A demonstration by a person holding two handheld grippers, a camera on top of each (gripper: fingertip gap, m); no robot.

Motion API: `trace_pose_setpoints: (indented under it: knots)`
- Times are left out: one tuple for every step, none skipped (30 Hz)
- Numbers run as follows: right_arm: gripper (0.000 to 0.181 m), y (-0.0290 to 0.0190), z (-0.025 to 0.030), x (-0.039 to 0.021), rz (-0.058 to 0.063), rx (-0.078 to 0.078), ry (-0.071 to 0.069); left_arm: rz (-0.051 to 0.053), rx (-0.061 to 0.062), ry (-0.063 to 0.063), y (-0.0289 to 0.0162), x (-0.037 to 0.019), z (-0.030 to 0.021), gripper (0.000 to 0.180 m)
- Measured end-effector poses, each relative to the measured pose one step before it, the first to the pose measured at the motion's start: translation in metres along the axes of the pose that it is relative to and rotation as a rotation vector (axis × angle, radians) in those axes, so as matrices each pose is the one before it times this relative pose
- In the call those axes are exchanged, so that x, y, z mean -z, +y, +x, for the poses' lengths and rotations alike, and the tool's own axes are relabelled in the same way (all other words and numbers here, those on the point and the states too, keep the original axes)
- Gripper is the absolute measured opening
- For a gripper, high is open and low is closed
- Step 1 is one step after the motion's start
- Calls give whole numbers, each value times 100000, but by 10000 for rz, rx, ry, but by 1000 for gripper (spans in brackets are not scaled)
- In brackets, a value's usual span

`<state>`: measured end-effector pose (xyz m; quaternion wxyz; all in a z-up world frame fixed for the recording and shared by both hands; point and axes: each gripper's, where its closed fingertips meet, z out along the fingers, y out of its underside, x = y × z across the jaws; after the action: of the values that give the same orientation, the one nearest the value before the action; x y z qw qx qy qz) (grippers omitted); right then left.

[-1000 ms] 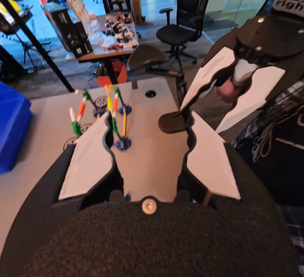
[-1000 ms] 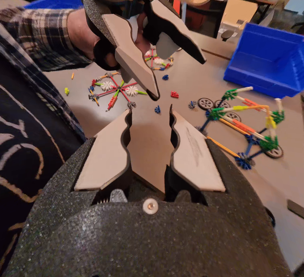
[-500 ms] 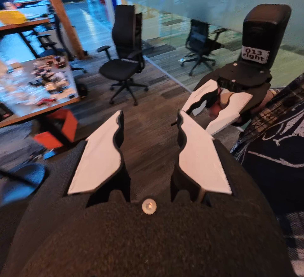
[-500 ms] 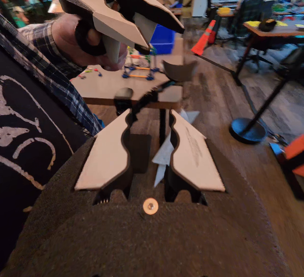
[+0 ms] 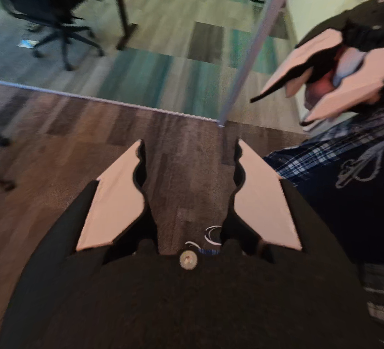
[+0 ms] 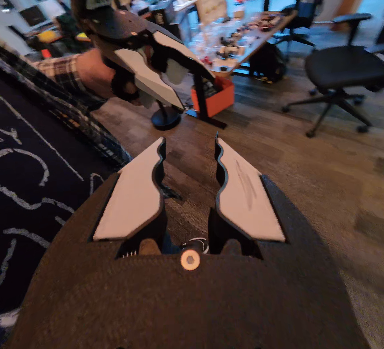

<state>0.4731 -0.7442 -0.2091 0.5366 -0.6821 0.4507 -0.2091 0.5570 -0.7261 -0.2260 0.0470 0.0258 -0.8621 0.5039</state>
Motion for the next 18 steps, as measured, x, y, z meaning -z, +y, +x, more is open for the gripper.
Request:
trace_pose_setpoints:
  knots:
    - [47, 556, 703, 1215, -137, -131, 739, -7, -65, 587, -547, -2351, -20, 94]
    - [52, 584, 894, 1350, -161, -95, 906, -21, -95, 841, -665, -2338, 399, 101]
    - [58, 510, 1018, 1501, -74, -180, 961, -144, -176, 910, -638, -2320, 515, 109]
    - [62, 453, 993, 1546, 49, -341, 860, -319, -383, 748, -540, -2220, 328, 115]
    - [64, 423, 960, 1512, 161, -484, 723, -413, -646, 502, -547, -2033, 77, 120]
    - [65, 493, 933, 1386, 188, -537, 592, -368, -803, 259, -723, -1782, -154, 124]
    - [65, 582, 959, 1195, 130, -507, 487, -250, -786, 140, -975, -1550, -213, 127]
    - [65, 534, 1043, 1016, 71, -433, 439, -150, -601, 163, -1245, -1386, -130, 127]
    - [65, 287, 1007, 886, 78, -310, 356, 4, -376, 187, -1347, -1232, 31, 127]
    - [66, -60, 918, 827, 158, -136, 279, 175, -179, 228, -1655, -1241, 65, 126]
    - [70, -346, 949, 794, 255, 17, 273, 209, -35, 297, -1434, -1374, 356, 126]
    - [74, -419, 1121, 775, 279, 83, 288, 144, 43, 349, -1348, -1601, 494, 124]
    - [76, -284, 1353, 760, 239, 46, 299, 48, 57, 362, -1016, -1825, 647, 123]
    - [79, -140, 1552, 792, 220, -67, 259, -30, 14, 330, -1002, -2091, 732, 121]
    - [81, -19, 1662, 900, 235, -153, 193, -123, -49, 320, -913, -2269, 817, 121]
    - [82, 126, 1850, 1040, 260, -147, 215, -120, -97, 315, -882, -2404, 914, 121]
    - [82, 189, 2162, 1209, 247, -111, 286, -83, -112, 316, -1306, -2530, 898, 121]
    - [82, 302, 2428, 1265, 234, -112, 316, -86, -154, 347, -1410, -2691, 882, 119]
